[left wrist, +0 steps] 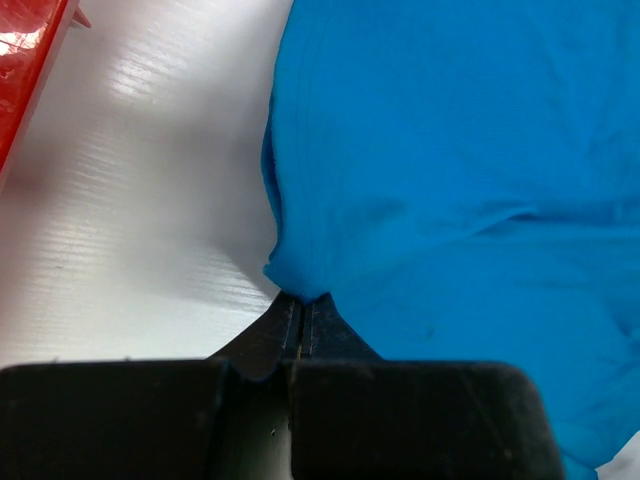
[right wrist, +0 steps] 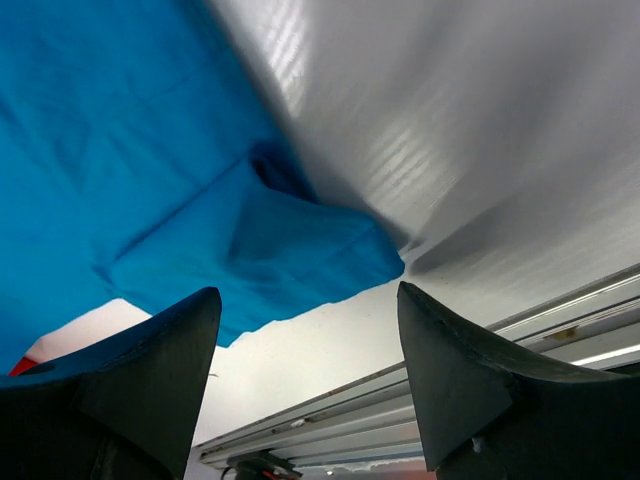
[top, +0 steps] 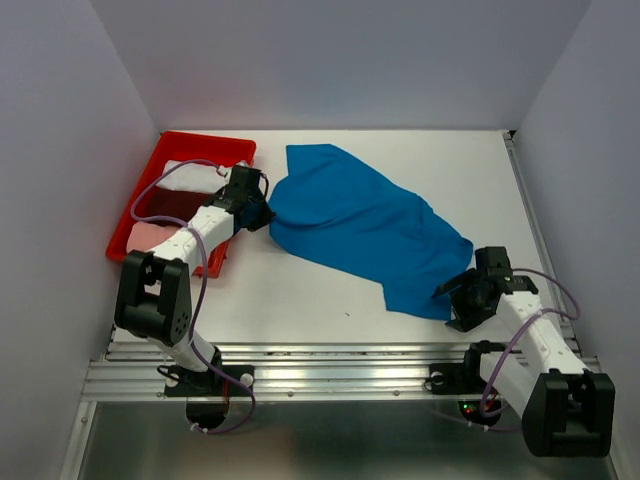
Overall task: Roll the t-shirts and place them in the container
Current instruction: Flatten out the T-shirt at the center of the board.
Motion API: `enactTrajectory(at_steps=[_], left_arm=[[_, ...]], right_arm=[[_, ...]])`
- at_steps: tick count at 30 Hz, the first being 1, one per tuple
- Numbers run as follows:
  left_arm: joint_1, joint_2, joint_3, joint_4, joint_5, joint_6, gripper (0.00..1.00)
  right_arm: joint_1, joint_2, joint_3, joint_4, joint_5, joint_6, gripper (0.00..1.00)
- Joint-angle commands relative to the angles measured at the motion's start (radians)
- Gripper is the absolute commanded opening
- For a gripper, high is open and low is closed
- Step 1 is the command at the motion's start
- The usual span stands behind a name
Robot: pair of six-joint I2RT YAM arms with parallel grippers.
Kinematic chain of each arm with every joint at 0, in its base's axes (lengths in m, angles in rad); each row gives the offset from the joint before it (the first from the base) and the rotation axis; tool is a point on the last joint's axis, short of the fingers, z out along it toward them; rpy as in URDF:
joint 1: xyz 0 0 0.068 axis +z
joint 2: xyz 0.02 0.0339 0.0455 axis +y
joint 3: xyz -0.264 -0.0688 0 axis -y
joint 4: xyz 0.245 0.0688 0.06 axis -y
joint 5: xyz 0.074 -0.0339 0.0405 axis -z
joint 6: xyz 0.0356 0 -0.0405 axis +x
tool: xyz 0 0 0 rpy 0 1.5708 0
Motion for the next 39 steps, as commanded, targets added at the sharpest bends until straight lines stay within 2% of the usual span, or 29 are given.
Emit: enactTrajectory(at_steps=[1,4,10,14,17,18,26,27,28,33,39], left_arm=[[-0.003,-0.004,0.014,0.027,0.012,0.014,0.0],[-0.003,-0.006,0.008,0.028,0.017,0.009,0.0],[-0.003,-0.005,0.01,0.028,0.018,0.012,0.0],[-0.003,-0.005,0.008,0.025,0.018,0.018,0.0],[-0.003,-0.005,0.007,0.022,0.018,0.021,0.0],[-0.003,-0.003,0.008,0.022,0.018,0.023,0.0],[-0.003,0.018,0.021,0.021,0.018,0.021,0.0],[-0.004,0.018,0.022,0.021,0.018,0.021,0.0],[-0.003,0.018,0.024,0.019,0.024,0.021,0.0],[-0.004,0.018,0.062,-0.004,0.061,0.038,0.0],[-0.004,0.04,0.252,-0.061,0.107,0.072,0.0]], right_arm=[[0.043,0.0,-0.025,0.103,-0.013,0.151,0.76],[0.085,0.031,-0.023,0.155,0.042,0.192,0.76],[0.086,0.037,-0.06,0.258,0.141,0.255,0.75],[0.086,0.036,-0.101,0.333,0.205,0.285,0.68],[0.086,0.045,-0.115,0.37,0.241,0.289,0.59],[0.086,0.051,-0.118,0.385,0.252,0.288,0.51],[0.086,0.056,-0.12,0.407,0.254,0.265,0.15],[0.086,0.056,-0.118,0.416,0.257,0.256,0.06],[0.086,0.056,-0.114,0.416,0.257,0.251,0.02],[0.086,0.031,-0.039,0.401,0.293,0.208,0.01],[0.086,0.072,0.235,0.395,0.442,0.039,0.01]])
